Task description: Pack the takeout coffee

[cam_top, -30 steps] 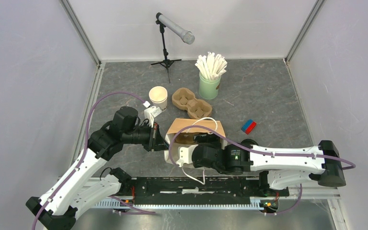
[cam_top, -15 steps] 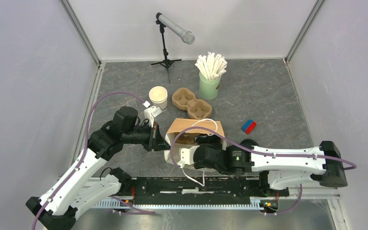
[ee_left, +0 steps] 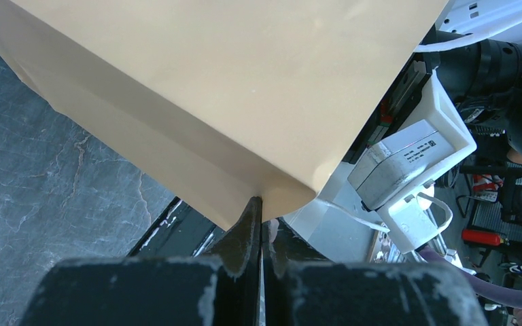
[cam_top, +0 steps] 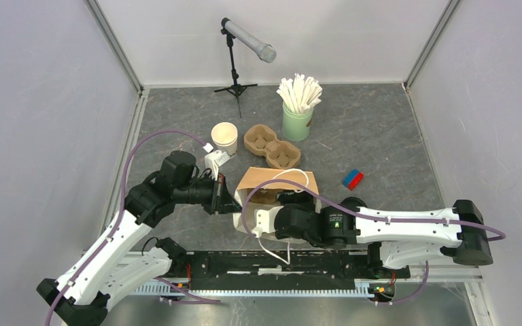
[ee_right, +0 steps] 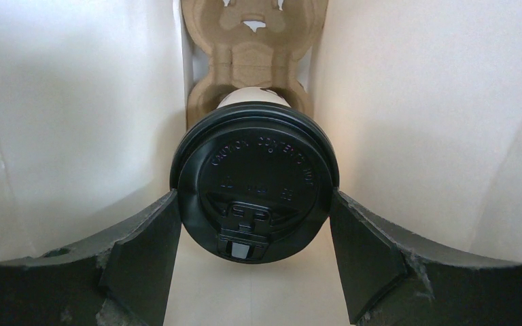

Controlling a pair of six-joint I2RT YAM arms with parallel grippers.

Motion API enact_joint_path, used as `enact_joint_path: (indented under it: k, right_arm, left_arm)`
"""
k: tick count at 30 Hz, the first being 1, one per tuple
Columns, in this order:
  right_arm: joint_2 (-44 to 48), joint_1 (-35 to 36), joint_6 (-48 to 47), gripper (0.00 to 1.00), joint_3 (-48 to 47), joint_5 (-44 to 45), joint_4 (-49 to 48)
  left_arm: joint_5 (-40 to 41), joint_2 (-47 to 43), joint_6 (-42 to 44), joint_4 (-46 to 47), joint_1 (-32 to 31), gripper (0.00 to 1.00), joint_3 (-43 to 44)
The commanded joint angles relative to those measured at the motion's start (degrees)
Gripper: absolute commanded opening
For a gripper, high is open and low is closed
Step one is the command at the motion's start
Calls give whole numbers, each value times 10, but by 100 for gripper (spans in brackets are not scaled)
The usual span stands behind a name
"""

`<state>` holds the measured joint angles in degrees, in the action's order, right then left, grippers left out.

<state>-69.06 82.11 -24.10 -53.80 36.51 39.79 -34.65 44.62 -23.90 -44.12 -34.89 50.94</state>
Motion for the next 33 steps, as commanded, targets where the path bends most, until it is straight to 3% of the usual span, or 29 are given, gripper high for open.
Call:
enact_joint_path:
  k: [1, 33]
  right_arm:
    - [9, -4, 4, 54, -19, 33, 8]
    - [8, -3, 5, 52, -56, 27, 20]
  left_arm:
    - [-13, 1, 27, 18, -2, 2, 16]
    - [-4, 1, 27, 18, -2, 2, 17]
